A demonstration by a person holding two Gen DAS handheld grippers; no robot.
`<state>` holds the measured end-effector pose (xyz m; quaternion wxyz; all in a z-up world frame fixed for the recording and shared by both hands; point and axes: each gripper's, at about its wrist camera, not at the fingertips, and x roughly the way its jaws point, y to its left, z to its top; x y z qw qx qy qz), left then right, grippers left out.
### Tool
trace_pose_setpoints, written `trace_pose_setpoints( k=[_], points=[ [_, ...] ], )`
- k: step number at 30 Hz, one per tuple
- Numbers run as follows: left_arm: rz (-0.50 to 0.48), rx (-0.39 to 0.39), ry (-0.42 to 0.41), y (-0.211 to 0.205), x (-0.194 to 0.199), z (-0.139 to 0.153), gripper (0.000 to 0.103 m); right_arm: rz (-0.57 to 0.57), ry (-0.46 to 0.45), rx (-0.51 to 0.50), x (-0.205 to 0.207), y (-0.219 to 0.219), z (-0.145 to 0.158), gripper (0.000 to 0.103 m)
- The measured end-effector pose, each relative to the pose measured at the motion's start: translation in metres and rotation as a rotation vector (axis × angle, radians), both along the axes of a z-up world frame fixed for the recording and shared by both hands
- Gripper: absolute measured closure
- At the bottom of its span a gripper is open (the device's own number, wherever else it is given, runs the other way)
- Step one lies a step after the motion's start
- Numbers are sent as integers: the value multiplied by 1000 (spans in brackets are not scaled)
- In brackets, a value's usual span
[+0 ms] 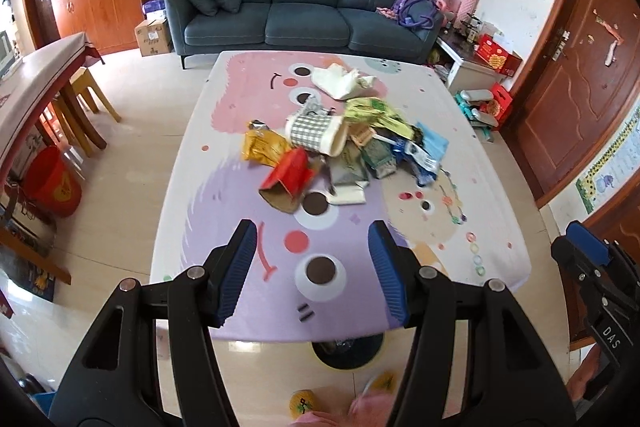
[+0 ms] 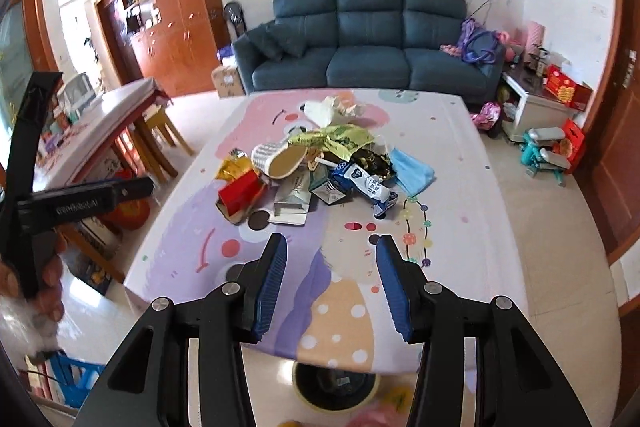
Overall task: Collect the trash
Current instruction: 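Raise both tools back above the table, then grasp the red box and brown bag with the left tool while the right tool grasps the milk carton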
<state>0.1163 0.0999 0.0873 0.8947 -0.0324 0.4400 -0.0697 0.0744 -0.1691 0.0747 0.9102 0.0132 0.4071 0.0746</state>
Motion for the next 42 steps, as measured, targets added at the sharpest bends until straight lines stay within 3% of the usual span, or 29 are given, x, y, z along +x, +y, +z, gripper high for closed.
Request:
trace_pose_setpoints(
  k=[7, 12, 15, 22, 26, 28, 32, 42],
  points=[
    [69, 7, 64, 12, 52, -34, 48, 98, 69, -23, 90, -18, -49, 56],
    [132, 62, 133, 5, 98, -70, 48, 197, 130, -55, 154, -26, -82, 56],
    [131, 62, 191, -2, 127, -92, 48, 267, 164, -90, 189, -25, -106, 56],
    [89, 160, 274, -28, 183, -139, 48, 378, 194, -173, 234, -12, -156, 56],
    [77, 196, 330, -33, 205, -164, 53, 408, 197, -196, 241, -8, -173, 57],
    [78, 194, 361, -34, 214, -177, 56, 428, 191, -186, 242, -8, -177, 68],
    [91, 176, 392, -33, 222, -192, 66, 443, 174, -200, 241, -7, -181, 72],
    [120, 172, 366, -31, 215, -187, 89, 439, 177, -98, 212, -13, -159, 75]
  ],
)
